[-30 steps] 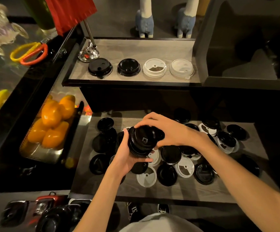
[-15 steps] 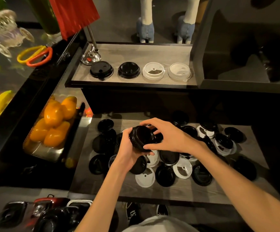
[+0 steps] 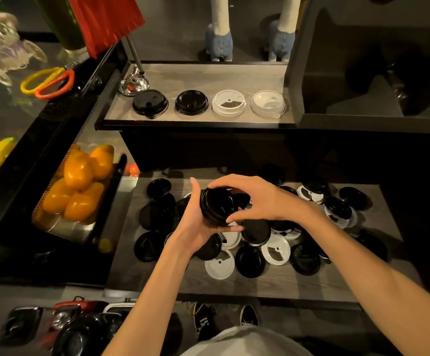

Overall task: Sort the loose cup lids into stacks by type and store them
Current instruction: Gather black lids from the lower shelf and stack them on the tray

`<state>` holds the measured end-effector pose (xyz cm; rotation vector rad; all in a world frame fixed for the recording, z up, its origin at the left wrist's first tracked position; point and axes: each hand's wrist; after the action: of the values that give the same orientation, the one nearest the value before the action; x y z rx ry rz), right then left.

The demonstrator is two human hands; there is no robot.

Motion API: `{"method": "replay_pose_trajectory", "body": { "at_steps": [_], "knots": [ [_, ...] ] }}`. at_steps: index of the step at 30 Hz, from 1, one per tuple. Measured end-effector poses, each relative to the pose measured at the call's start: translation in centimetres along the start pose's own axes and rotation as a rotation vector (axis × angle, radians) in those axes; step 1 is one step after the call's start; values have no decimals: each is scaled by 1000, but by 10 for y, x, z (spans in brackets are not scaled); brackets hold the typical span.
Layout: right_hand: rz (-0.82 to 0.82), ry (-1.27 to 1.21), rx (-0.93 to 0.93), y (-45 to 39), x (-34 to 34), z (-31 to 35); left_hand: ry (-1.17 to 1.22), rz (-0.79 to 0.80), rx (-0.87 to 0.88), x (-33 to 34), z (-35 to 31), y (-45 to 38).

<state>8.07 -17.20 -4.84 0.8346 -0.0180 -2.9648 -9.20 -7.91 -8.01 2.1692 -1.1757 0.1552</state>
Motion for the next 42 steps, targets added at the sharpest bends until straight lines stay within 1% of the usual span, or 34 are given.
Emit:
{"method": "replay_pose_trajectory", "body": {
  "at_steps": [5, 7, 9, 11, 13, 14, 15, 17, 20, 22, 24, 26, 30, 34, 37, 39, 42],
  "knots": [
    [-27, -61, 42, 8, 7, -5, 168, 8, 17, 1, 11, 2],
    [-33, -58, 45, 11, 11, -7, 174, -1, 23, 2, 16, 2],
    [-47, -44, 50, 13, 17, -12, 123, -53, 27, 3, 21, 1],
    [-126, -44, 51, 14, 23, -23, 127, -116, 32, -3, 26, -1],
    [-248, -48, 96, 17, 31, -40, 230, -180, 41, -19, 34, -3],
    [-282, -25, 139, 18, 37, -50, 295, -217, 41, -29, 38, -3],
    [-279, 23, 185, 20, 45, -60, 348, -258, 37, -40, 43, -3],
    [-178, 146, 264, 20, 67, -78, 414, -335, 26, -59, 53, 0],
    [-16, 203, 307, 11, 105, -96, 468, -444, 18, -80, 63, 8],
    [52, 291, 272, 0, 126, -105, 490, -492, 20, -90, 69, 15],
    [113, 427, 199, -11, 141, -112, 512, -535, 22, -98, 75, 22],
    [142, 503, 136, -18, 151, -116, 532, -567, 17, -104, 80, 29],
    [139, 567, 97, -31, 160, -119, 558, -599, 13, -113, 85, 40],
    [56, 507, 92, -35, 155, -118, 574, -587, 23, -118, 86, 44],
    [-74, 365, 116, -30, 140, -109, 562, -547, 35, -118, 85, 43],
    [-189, 207, 127, -24, 129, -99, 505, -511, 42, -114, 84, 41],
    [-307, 41, 146, -22, 113, -83, 319, -464, 50, -100, 75, 34]
  ]
}}
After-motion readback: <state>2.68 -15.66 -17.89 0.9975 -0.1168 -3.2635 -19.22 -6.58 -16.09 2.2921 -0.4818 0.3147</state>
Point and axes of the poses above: each hand's wrist, its own y-axis away from the middle knuckle, its own x-axis out of the palm, z = x × y, and after that the axes turned 10 degrees about -y, right-handed
